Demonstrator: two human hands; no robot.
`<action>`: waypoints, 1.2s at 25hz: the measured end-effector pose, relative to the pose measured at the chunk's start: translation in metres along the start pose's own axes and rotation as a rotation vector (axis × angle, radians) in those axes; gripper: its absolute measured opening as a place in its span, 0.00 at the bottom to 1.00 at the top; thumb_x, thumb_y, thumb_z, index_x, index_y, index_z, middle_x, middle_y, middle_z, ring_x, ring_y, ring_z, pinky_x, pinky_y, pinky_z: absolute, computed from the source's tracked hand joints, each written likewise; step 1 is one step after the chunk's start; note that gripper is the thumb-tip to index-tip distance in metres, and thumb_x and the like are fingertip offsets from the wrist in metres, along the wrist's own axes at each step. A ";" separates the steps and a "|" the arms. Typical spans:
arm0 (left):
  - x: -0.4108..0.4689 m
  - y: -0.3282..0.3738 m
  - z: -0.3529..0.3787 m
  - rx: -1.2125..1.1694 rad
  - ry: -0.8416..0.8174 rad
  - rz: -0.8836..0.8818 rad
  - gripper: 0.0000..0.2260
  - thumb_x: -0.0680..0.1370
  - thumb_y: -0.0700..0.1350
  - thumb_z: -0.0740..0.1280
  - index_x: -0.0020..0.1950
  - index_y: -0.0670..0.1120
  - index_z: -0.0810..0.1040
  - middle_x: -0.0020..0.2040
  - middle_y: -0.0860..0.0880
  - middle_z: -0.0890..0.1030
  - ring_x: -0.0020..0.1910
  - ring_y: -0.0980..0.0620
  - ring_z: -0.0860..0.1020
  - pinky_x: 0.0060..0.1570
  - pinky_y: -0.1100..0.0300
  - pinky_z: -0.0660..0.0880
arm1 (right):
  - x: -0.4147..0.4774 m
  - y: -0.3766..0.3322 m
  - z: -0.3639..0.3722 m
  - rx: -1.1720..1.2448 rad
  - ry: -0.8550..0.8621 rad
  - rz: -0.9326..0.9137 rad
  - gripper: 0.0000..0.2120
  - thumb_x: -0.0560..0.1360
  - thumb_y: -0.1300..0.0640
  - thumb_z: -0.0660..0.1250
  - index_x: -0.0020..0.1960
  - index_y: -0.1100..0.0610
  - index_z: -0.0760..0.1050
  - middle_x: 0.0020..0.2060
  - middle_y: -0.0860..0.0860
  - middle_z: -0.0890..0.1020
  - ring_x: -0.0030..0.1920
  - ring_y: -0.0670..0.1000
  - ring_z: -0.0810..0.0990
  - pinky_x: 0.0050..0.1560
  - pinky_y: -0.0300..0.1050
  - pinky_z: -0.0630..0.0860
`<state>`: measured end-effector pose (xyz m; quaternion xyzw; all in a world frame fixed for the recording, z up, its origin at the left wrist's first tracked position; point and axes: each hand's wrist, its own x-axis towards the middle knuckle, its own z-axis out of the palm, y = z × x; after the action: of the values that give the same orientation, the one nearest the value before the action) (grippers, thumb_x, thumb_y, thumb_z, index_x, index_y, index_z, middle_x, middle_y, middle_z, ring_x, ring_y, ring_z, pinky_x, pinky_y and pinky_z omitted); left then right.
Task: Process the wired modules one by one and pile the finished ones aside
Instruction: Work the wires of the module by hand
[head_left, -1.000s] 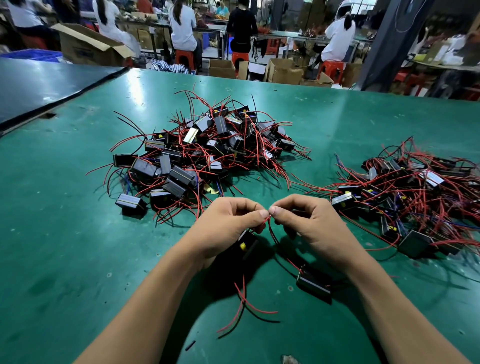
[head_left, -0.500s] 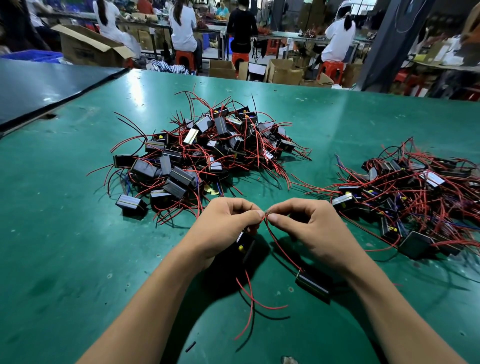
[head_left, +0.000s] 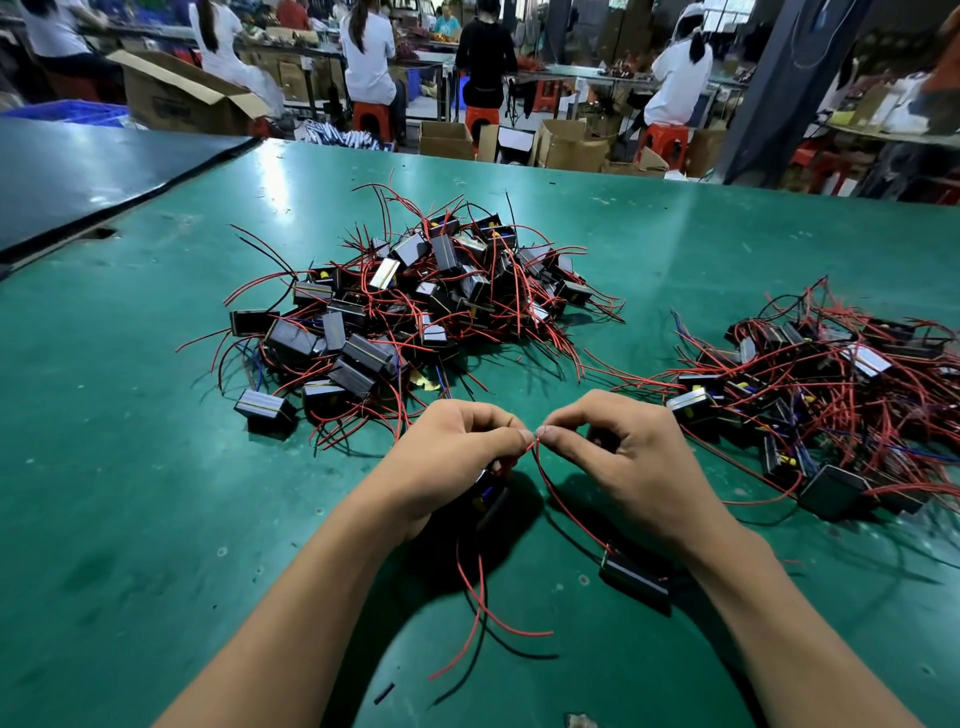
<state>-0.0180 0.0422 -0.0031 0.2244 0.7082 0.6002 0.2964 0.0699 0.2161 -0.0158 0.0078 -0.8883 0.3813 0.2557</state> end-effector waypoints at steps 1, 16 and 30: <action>0.000 0.000 0.000 0.005 -0.005 0.005 0.05 0.77 0.41 0.70 0.42 0.42 0.82 0.31 0.49 0.76 0.30 0.54 0.70 0.31 0.63 0.68 | -0.001 -0.001 0.001 0.011 -0.012 0.054 0.04 0.74 0.55 0.75 0.41 0.50 0.83 0.33 0.42 0.81 0.30 0.42 0.72 0.33 0.33 0.67; 0.004 -0.005 0.001 -0.011 -0.001 0.038 0.06 0.79 0.42 0.68 0.42 0.44 0.82 0.33 0.48 0.75 0.35 0.50 0.70 0.34 0.60 0.66 | 0.000 -0.004 0.003 0.129 -0.016 0.113 0.08 0.72 0.60 0.77 0.45 0.48 0.85 0.36 0.41 0.84 0.29 0.42 0.72 0.32 0.39 0.73; 0.005 -0.011 0.007 0.073 0.021 0.147 0.05 0.78 0.41 0.70 0.42 0.43 0.81 0.31 0.51 0.78 0.30 0.55 0.71 0.30 0.67 0.68 | 0.004 0.001 -0.007 0.543 -0.265 0.523 0.03 0.72 0.55 0.74 0.42 0.53 0.83 0.34 0.47 0.82 0.28 0.43 0.74 0.31 0.35 0.70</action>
<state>-0.0159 0.0486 -0.0158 0.2801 0.7145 0.5962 0.2358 0.0693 0.2224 -0.0104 -0.1022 -0.7524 0.6503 0.0218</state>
